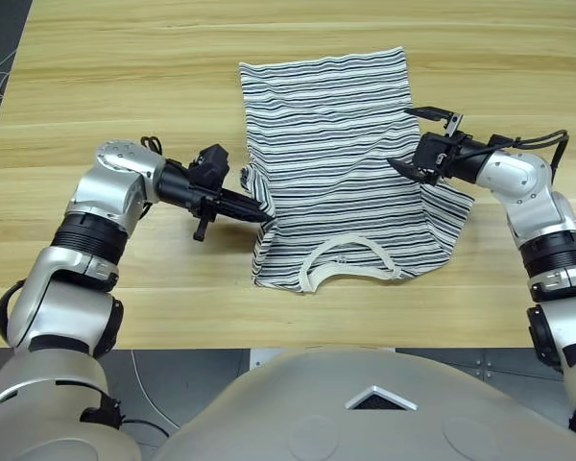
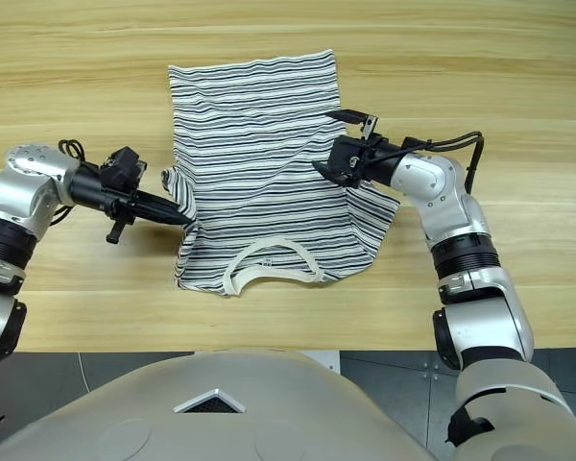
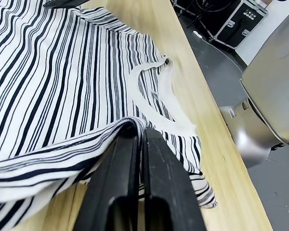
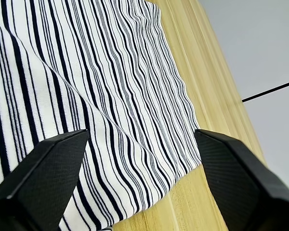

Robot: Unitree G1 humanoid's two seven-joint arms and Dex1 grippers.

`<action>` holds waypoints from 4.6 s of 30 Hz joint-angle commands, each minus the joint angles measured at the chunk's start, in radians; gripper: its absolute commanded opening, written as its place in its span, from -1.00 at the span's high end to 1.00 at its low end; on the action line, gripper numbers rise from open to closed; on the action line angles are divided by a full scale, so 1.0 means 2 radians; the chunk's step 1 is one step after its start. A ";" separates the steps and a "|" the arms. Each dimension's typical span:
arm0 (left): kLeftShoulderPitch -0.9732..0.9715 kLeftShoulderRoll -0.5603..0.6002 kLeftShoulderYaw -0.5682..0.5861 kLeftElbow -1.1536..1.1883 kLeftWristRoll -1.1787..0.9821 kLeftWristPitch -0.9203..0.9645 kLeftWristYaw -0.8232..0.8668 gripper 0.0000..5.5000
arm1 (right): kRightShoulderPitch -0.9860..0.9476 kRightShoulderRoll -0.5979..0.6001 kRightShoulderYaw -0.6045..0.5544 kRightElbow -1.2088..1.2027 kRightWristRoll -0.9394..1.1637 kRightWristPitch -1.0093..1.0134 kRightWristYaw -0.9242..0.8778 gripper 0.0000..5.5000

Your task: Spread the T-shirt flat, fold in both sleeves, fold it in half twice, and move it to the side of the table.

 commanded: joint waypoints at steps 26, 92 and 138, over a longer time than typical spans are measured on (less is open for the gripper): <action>0.011 -0.030 0.156 -0.034 -0.024 -0.066 0.037 0.01 | -0.024 -0.064 -0.157 -0.021 0.383 0.280 0.343 -0.48; 0.110 -0.049 0.267 -0.113 0.050 -0.105 0.120 -0.01 | -0.112 -0.076 -0.092 0.258 0.158 0.222 0.462 0.95; 0.109 -0.061 0.275 -0.153 0.042 -0.078 0.127 -0.01 | -0.035 -0.034 -0.034 -0.127 0.311 0.451 0.486 -0.10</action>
